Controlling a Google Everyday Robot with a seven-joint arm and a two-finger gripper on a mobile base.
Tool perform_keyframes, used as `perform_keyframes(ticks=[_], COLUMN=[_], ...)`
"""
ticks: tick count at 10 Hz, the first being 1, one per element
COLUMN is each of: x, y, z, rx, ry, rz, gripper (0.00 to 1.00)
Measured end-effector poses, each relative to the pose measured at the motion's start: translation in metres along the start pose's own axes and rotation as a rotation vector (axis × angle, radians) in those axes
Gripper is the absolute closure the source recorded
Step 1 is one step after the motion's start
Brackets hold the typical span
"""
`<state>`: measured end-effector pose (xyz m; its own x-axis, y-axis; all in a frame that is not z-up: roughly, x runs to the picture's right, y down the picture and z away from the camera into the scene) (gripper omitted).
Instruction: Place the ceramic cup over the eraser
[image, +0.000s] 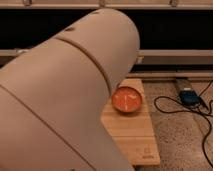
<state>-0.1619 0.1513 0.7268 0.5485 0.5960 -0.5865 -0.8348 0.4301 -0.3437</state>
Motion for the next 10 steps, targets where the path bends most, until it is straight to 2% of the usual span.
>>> perform_keyframes(ticks=[2,3,6,10], x=[-0.004,-0.006,-0.007,-0.011], y=[-0.004,-0.003,-0.004,-0.006], z=[0.019,0.023,0.024,0.007], rx=[0.011,0.011,0.003,-0.045], ry=[0.003,0.0,-0.004,0.001], rz=[0.03,0.037,0.052,0.036], gripper=[0.3,0.25,0.23,0.23])
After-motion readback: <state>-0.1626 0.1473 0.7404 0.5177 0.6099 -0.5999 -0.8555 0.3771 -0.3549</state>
